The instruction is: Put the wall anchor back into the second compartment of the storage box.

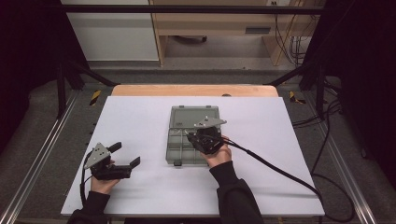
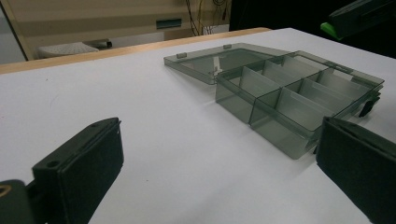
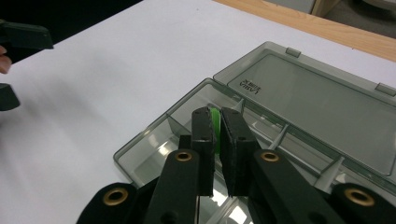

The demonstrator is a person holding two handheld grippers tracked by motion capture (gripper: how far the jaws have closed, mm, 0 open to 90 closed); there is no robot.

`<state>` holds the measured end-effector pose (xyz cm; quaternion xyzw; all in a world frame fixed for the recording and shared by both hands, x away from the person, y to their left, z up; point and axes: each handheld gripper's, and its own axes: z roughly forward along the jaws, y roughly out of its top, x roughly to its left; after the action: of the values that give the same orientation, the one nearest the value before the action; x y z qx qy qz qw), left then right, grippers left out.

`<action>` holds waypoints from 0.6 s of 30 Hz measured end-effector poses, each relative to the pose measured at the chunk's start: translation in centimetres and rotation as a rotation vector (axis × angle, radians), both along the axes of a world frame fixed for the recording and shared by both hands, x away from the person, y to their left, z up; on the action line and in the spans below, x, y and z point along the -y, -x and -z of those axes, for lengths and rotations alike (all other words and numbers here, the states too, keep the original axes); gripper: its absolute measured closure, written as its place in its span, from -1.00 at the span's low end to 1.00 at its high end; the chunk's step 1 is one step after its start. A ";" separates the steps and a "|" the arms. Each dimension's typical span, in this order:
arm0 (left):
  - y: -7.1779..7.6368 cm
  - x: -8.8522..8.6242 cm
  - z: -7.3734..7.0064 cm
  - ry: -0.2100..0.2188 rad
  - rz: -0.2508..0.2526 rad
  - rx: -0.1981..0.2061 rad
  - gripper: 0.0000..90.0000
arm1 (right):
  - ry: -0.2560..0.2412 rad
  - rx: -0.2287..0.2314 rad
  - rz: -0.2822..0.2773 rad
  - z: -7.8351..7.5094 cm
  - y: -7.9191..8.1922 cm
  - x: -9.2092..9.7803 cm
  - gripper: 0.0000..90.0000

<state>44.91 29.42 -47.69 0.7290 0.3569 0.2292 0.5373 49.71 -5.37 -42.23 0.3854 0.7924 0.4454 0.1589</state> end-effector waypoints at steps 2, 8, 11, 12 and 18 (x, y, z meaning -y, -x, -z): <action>0.0 0.0 0.0 0.000 0.000 0.000 -0.99 | 0.002 -0.006 0.006 0.4 -0.5 -0.2 0.88; 0.0 0.0 0.0 0.000 0.000 -0.001 -0.99 | 0.015 -0.021 0.017 1.2 -1.7 -0.4 0.88; 0.0 0.0 0.0 -0.002 0.001 -0.001 -0.99 | 0.019 -0.029 0.024 1.6 -2.2 -0.6 0.88; 0.0 0.0 0.0 -0.001 0.001 -0.001 -0.99 | 0.024 -0.035 0.027 1.7 -2.4 -0.7 0.88; 0.0 0.0 0.0 0.001 0.000 0.000 -0.99 | 0.036 -0.059 0.028 2.7 -3.5 -1.1 0.88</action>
<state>44.93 29.43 -47.69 0.7290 0.3568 0.2289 0.5375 53.22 -4.26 -44.93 0.4063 0.7992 0.4174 0.1485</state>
